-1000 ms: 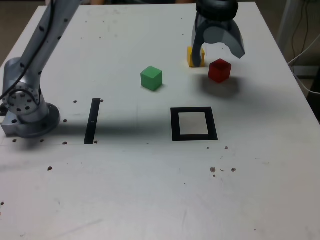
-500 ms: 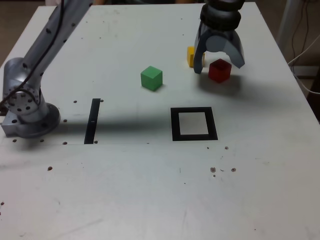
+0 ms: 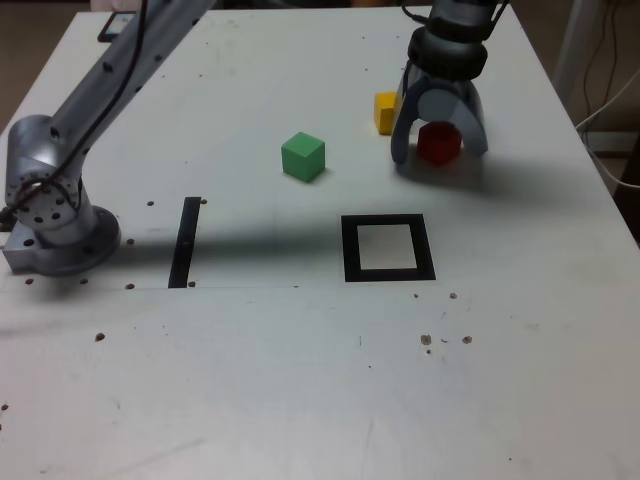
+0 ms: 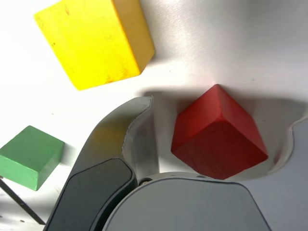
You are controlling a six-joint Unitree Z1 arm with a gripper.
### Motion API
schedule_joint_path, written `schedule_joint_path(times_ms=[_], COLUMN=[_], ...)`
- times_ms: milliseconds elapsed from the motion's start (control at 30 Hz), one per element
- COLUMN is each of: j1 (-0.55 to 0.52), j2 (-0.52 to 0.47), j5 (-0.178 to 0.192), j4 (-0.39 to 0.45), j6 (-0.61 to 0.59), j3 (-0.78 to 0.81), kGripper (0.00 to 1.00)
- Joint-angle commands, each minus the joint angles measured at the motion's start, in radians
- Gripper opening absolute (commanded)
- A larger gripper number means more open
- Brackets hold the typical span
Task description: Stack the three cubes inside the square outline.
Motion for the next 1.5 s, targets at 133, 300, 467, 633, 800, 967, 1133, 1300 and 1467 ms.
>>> schedule_joint_path(times_ms=[133,300,467,633,800,967,1133,1300,1467], j1=[-0.004,-0.002,0.000,-0.002,-0.004,-0.009,-0.025,-0.053,-0.091], j2=[0.007,0.012,0.028,0.039,0.039,0.023,-0.038,-0.142,-0.243], j5=[0.005,0.025,0.019,0.013,0.000,-0.002,-0.003,-0.003,-0.001], j4=[0.007,0.002,-0.001,0.003,0.005,0.005,0.007,0.007,0.010], j6=[-0.003,-0.007,-0.001,0.001,0.001,0.000,-0.010,-0.039,-0.067], j3=[-0.011,-0.027,-0.060,-0.078,-0.092,-0.093,-0.070,-0.021,0.066], kGripper=[0.86,0.73,0.70,0.63,0.47,0.36,0.32,0.31,0.31])
